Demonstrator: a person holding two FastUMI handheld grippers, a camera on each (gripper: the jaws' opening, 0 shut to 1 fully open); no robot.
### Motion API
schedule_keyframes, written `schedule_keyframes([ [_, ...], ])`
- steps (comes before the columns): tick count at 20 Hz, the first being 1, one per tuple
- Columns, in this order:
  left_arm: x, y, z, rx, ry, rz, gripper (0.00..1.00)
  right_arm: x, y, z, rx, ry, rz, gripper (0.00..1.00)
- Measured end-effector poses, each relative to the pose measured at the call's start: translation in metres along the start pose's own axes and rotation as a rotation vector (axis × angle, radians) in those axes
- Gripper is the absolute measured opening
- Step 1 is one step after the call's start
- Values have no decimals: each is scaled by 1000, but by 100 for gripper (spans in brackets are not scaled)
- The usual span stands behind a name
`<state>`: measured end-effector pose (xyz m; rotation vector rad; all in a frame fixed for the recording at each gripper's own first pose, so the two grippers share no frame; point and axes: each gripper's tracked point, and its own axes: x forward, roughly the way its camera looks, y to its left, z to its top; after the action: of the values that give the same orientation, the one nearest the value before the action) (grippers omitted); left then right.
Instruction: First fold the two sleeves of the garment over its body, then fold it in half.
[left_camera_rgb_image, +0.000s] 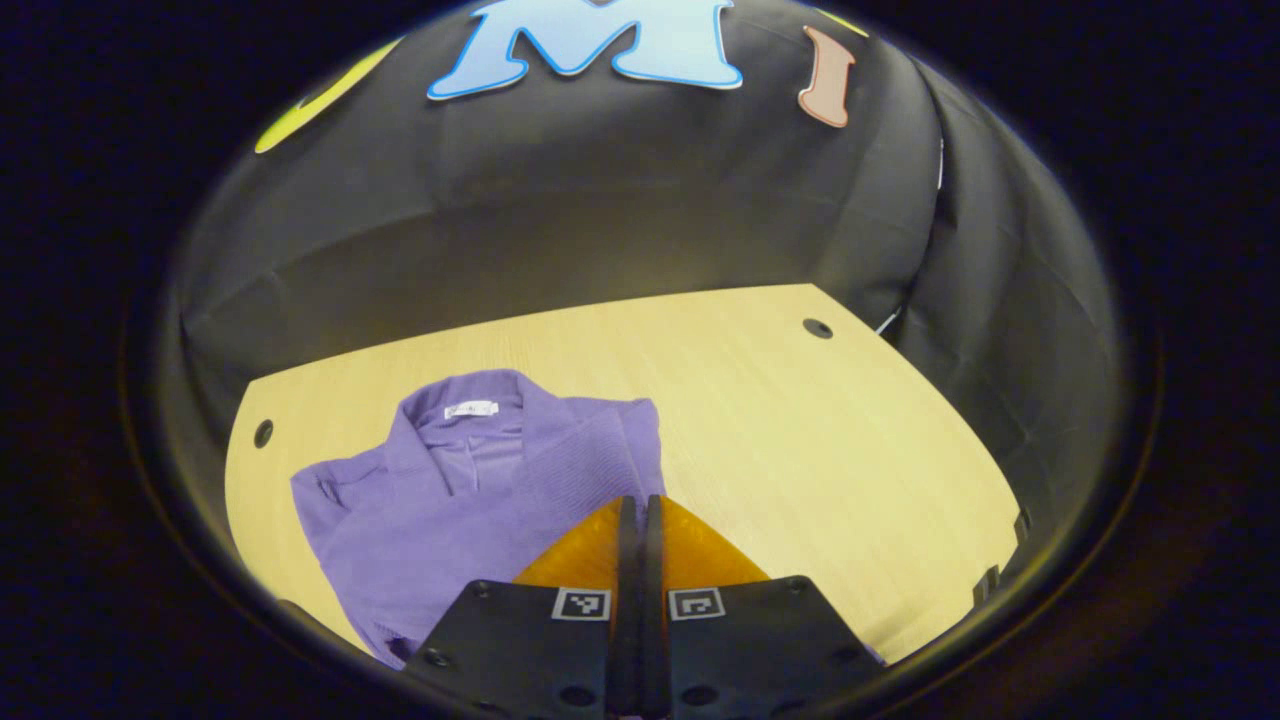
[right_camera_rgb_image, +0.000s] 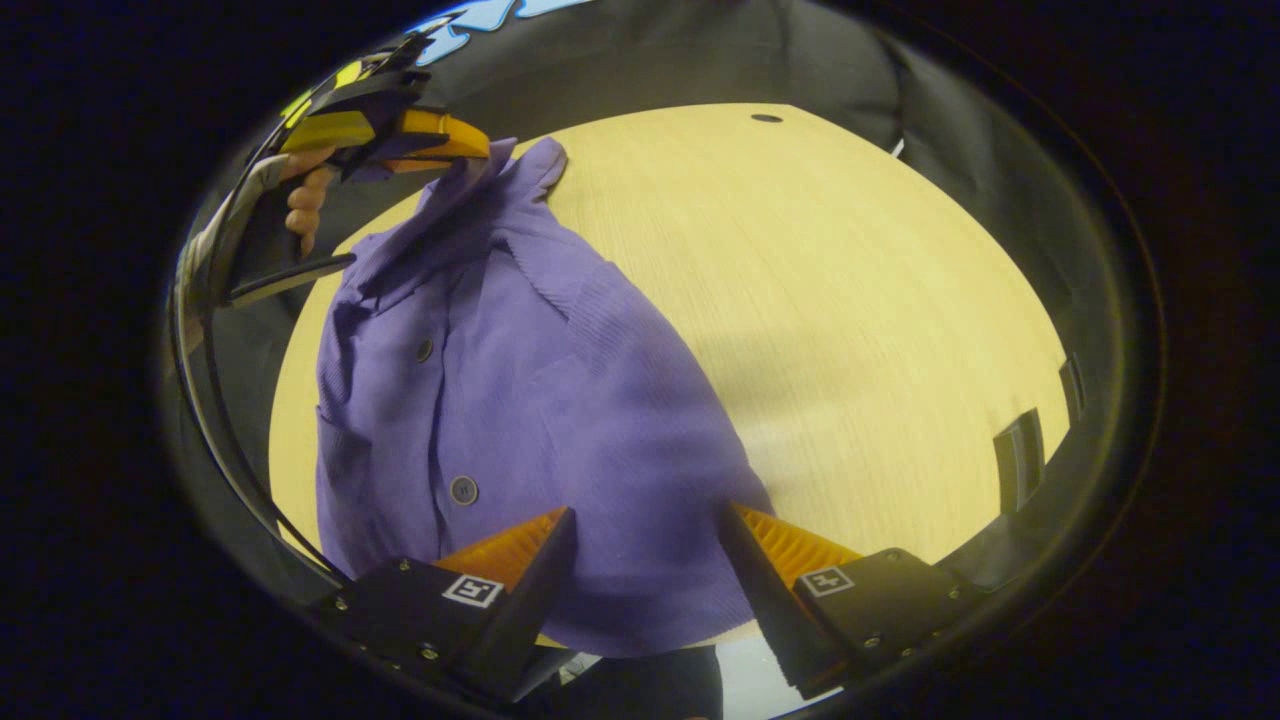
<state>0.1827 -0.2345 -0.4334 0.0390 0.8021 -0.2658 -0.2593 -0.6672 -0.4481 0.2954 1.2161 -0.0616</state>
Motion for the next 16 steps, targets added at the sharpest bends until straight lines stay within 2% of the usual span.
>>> schedule_keyframes([
  [1,3,-1,-3,5,2,2,7,1,-1,1,-9,4,-2,85],
  [2,5,-2,-6,12,12,8,7,1,0,0,-16,9,1,90],
  [5,11,-7,-15,19,41,-3,14,1,-1,1,-29,23,7,90],
  [8,12,-12,-13,40,36,-4,82,2,-2,-1,-57,44,-1,90],
  [9,11,-13,-12,43,33,-5,88,3,-3,-3,-68,53,-6,90],
  [16,-25,0,-28,-32,46,-3,90,3,-6,-7,-152,106,-63,93],
])
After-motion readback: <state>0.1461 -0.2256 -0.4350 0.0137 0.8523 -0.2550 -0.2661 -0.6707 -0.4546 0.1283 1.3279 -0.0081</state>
